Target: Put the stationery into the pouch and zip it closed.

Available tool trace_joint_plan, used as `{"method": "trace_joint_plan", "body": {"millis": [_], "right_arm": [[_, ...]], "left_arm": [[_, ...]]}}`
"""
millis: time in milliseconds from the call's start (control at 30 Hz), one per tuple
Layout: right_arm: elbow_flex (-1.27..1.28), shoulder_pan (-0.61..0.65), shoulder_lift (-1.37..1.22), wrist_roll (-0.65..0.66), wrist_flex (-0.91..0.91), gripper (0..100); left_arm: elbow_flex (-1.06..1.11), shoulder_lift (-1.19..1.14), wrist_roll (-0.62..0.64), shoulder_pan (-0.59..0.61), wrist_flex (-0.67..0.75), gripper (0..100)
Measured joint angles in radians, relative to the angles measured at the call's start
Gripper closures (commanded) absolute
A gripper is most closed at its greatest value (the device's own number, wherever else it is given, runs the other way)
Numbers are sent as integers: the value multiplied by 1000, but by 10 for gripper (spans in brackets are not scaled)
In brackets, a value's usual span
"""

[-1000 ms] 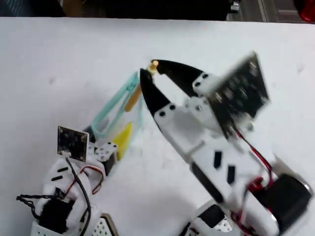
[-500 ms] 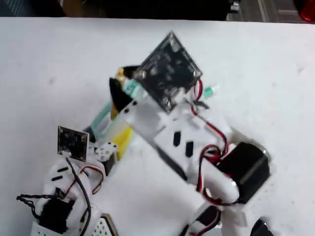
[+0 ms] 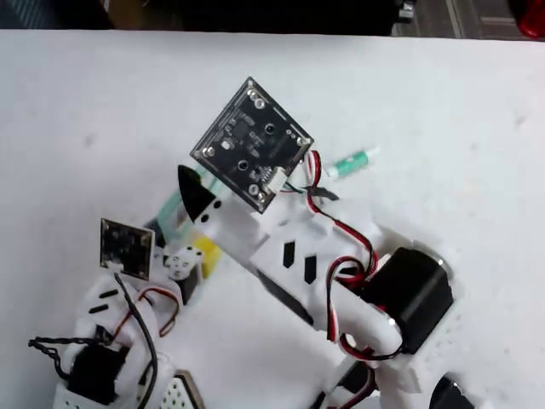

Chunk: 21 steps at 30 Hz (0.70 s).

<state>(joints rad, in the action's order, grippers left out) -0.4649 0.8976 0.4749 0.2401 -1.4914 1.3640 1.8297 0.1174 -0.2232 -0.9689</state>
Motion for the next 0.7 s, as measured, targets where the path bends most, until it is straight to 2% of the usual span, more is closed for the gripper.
{"method": "trace_joint_plan", "body": {"millis": [133, 300, 467, 700], "right_arm": [[0, -3, 0, 0, 0, 757], [0, -109, 2, 0, 0, 758], [26, -333, -6, -29, 0, 758], [287, -690, -160, -285, 137, 758]], "left_arm": [[0, 0, 0, 0, 0, 767], [0, 0, 0, 0, 0, 768], [0, 0, 0, 0, 0, 770], [0, 0, 0, 0, 0, 770]]}}
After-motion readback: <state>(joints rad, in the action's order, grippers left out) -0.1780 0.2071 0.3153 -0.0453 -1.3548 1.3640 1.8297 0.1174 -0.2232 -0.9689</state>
